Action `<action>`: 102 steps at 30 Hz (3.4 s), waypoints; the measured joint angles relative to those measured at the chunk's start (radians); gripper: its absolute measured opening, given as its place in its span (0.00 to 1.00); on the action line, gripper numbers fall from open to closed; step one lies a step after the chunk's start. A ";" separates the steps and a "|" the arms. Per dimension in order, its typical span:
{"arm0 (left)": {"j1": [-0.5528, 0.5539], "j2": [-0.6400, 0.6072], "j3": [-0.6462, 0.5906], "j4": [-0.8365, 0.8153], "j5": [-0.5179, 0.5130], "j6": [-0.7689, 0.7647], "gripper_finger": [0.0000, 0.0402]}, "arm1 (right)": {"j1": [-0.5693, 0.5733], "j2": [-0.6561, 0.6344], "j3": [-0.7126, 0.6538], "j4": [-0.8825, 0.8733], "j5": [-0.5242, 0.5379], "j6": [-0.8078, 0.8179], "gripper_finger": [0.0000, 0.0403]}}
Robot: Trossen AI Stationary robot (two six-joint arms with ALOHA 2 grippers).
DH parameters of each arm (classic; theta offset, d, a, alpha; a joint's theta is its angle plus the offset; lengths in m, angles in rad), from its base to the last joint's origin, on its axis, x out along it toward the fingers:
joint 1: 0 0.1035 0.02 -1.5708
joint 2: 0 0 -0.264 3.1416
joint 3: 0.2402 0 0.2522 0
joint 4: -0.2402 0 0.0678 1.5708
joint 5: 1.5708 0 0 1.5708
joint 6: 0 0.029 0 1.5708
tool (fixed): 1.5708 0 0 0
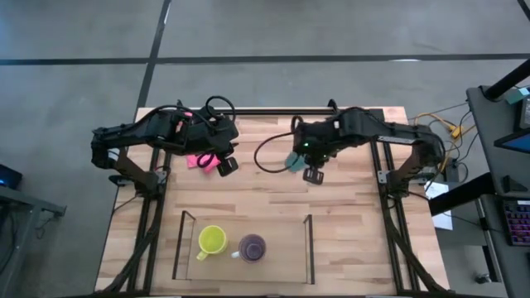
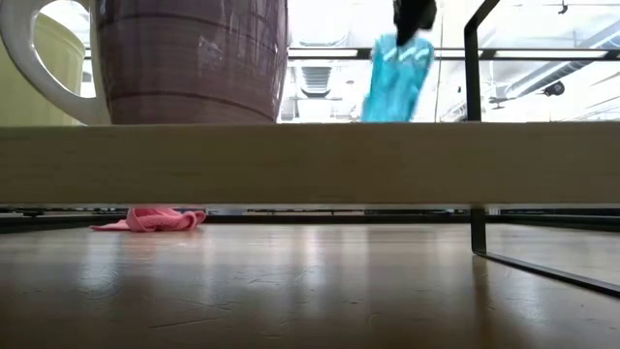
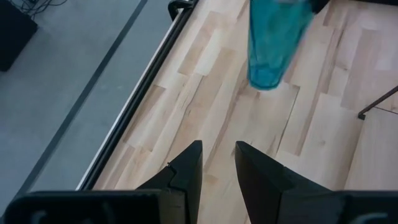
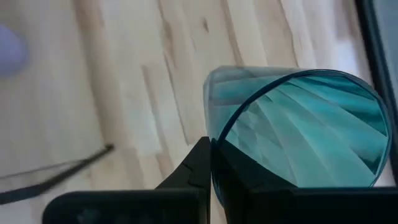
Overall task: Stack small to large cups/mugs on shelf
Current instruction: Put the blue cup on the shelf
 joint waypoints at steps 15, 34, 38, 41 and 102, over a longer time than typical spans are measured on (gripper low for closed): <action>0.007 0.000 0.000 -0.001 0.000 0.009 0.20 | 0.216 0.002 0.214 -0.059 0.003 0.149 0.02; 0.012 0.000 0.000 0.000 0.003 0.008 0.20 | 0.482 0.003 0.152 0.157 -0.026 0.208 0.02; 0.012 0.000 0.000 0.000 0.003 0.005 0.20 | 0.523 0.004 0.101 0.173 -0.026 0.161 0.02; 0.012 0.000 0.000 0.001 0.003 -0.001 0.20 | 0.540 0.004 0.061 0.182 -0.028 0.122 0.02; 0.012 0.071 0.001 0.036 0.061 -0.054 0.20 | 0.555 0.450 0.448 -0.087 -0.153 -0.106 0.02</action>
